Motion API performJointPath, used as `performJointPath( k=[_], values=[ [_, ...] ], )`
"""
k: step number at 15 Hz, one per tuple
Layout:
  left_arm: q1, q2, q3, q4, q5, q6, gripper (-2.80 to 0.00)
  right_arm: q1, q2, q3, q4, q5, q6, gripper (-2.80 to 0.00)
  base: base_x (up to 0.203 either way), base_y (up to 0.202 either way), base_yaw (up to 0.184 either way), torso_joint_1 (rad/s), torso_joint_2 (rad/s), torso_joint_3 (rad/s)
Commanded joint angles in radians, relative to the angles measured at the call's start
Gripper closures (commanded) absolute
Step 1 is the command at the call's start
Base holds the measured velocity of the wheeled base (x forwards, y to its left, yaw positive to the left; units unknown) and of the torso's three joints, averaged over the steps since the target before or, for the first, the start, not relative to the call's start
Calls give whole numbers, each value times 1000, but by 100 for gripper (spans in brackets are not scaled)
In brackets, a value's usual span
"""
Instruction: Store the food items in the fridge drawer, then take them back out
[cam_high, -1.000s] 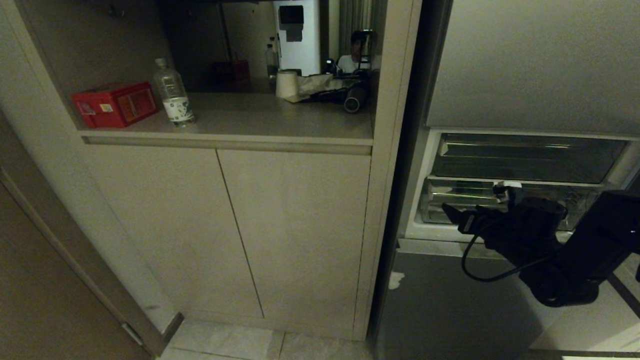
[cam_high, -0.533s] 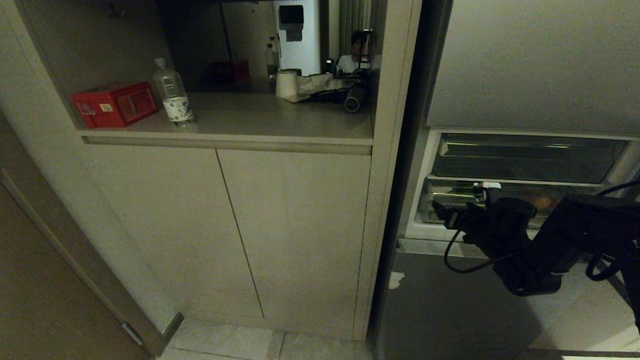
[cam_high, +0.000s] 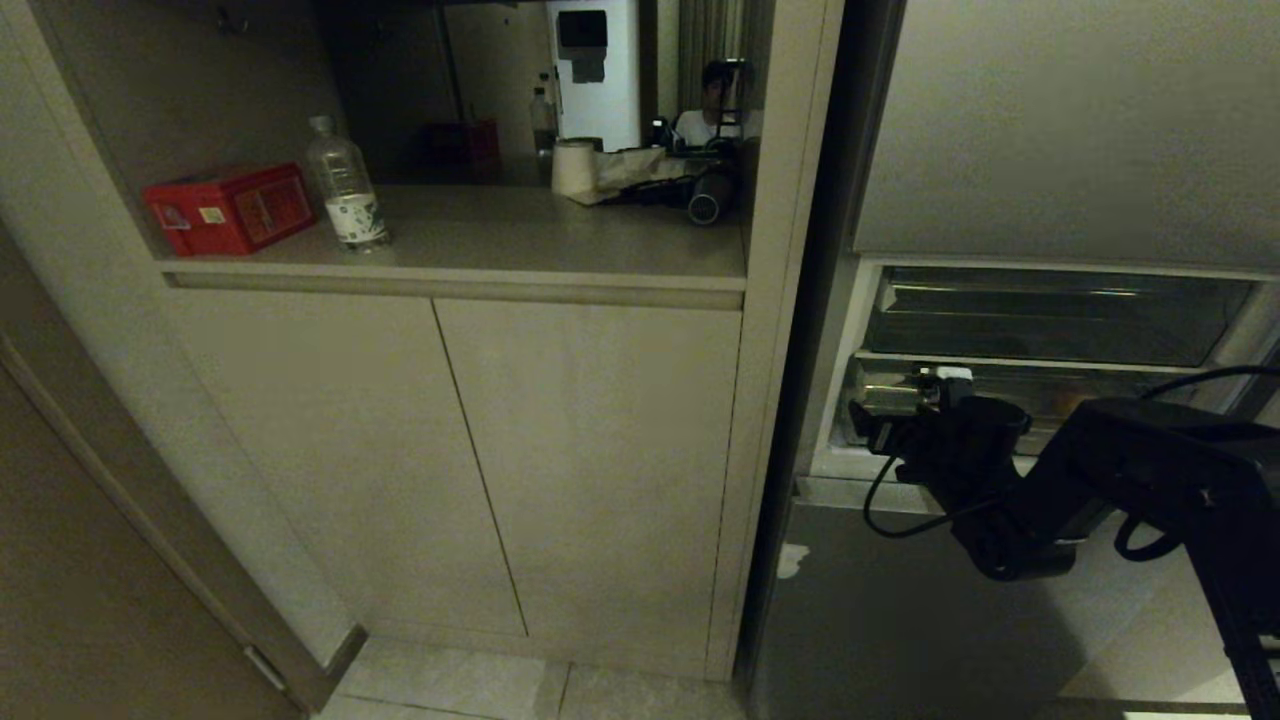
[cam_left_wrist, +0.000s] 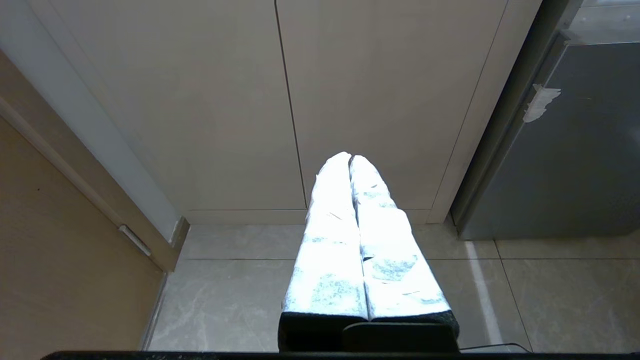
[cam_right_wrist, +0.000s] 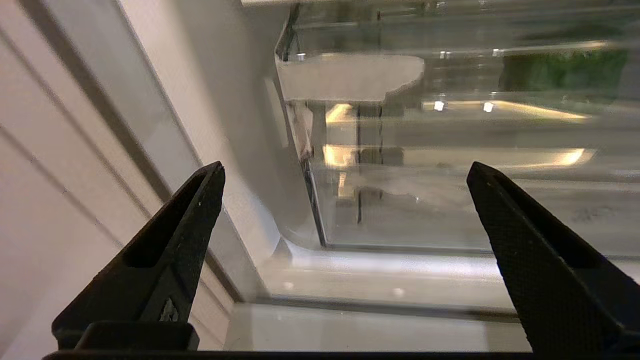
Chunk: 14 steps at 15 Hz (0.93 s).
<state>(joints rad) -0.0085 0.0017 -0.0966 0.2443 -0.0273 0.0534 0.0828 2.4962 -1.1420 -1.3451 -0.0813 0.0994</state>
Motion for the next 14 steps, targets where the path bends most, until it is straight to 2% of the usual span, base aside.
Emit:
performJointPath(
  k=[1,9,14],
  values=[
    [-1,1,0,1,0,0,0,0,27,-44,3,-8,0,-280,0,0,0,0,0,0],
    [1,1,0,1,0,0,0,0,122,-228,67,-14,2,-280,0,0,0,0,0,0],
    [-1,1,0,1,1,0,0,0,145,-275,76,-17,2,-280,0,0,0,0,0,0]
  ],
)
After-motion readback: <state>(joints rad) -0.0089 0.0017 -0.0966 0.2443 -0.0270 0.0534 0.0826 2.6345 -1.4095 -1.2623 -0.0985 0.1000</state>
